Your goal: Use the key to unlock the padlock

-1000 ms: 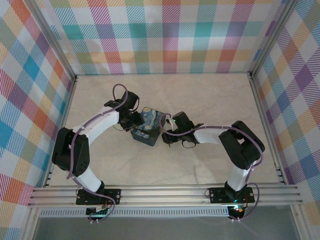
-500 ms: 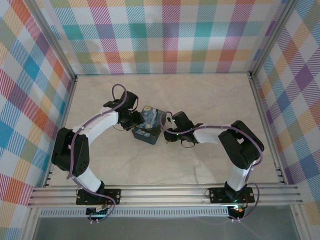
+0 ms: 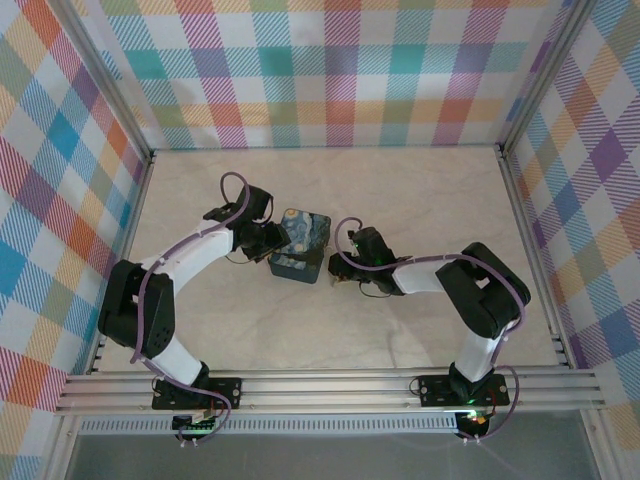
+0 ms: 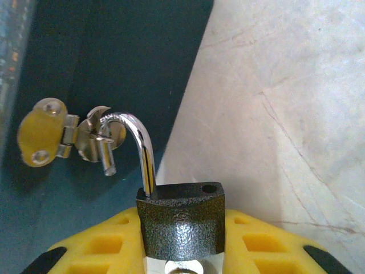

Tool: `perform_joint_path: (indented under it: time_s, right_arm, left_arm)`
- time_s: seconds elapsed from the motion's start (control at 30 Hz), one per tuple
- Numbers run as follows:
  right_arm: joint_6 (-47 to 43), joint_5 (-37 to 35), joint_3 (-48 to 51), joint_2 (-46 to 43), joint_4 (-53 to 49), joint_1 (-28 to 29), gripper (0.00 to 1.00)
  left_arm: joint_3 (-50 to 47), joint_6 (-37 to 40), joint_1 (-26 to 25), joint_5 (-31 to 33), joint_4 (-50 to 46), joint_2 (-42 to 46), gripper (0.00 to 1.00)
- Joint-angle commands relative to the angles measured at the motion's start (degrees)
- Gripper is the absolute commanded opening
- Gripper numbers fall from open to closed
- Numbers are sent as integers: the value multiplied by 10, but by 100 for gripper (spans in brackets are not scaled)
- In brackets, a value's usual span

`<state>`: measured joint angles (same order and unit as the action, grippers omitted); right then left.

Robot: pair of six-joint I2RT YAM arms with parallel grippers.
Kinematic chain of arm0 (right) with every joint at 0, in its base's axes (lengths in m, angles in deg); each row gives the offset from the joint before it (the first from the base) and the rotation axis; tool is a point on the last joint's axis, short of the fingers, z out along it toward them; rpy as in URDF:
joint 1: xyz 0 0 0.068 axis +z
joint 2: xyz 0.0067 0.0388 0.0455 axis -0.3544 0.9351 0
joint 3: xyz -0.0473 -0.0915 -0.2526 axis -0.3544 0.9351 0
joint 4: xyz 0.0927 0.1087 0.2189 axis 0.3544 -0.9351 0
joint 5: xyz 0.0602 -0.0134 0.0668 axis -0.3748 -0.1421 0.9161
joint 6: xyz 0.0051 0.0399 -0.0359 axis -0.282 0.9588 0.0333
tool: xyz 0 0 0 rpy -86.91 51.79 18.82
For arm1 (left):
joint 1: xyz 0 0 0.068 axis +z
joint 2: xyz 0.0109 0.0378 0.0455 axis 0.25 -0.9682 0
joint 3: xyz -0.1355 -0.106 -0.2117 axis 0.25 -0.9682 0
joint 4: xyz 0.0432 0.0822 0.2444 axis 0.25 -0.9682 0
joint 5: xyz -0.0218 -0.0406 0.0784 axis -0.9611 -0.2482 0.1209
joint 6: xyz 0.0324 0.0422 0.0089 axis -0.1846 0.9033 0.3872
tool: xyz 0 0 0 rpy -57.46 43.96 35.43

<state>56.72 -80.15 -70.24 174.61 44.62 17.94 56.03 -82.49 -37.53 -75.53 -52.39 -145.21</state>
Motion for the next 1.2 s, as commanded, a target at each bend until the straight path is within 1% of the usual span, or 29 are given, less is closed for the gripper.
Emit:
perform_joint_path:
  time_s: [0.0,0.13,0.33,0.47,0.57,0.7,0.8,0.9,1.03,1.1,1.17]
  right_arm:
    - [70,4,-16,12,110,6,25]
    - [101,-38,-27,12,107,5,25]
    - [108,-79,-26,4,97,5,24]
    - [125,-92,-23,14,127,3,23]
    - [133,-108,-23,20,168,0,22]
    - [123,-115,-41,29,172,-4,23]
    - [113,-121,-56,33,156,-6,23]
    - [117,-127,-55,35,161,-12,23]
    - [113,-112,-59,40,186,-21,22]
    - [86,-69,-69,47,210,-28,21]
    - [57,-18,-92,49,190,-36,19]
  left_arm:
    - [-32,-12,-1,-18,-43,-16,50]
    - [-30,-15,0,-12,-50,-10,50]
    - [-20,-10,0,-11,-55,-15,50]
    - [-30,-14,0,-21,-46,-25,50]
    - [-36,-12,0,-16,-50,-24,50]
    - [-36,-6,3,-8,-59,-19,50]
    - [-36,-6,8,-7,-60,-15,49]
    - [-36,-3,12,-6,-63,-16,50]
    - [-40,4,14,-7,-67,-23,49]
    - [-40,8,17,-6,-69,-23,49]
    - [-38,16,24,-4,-76,-21,49]
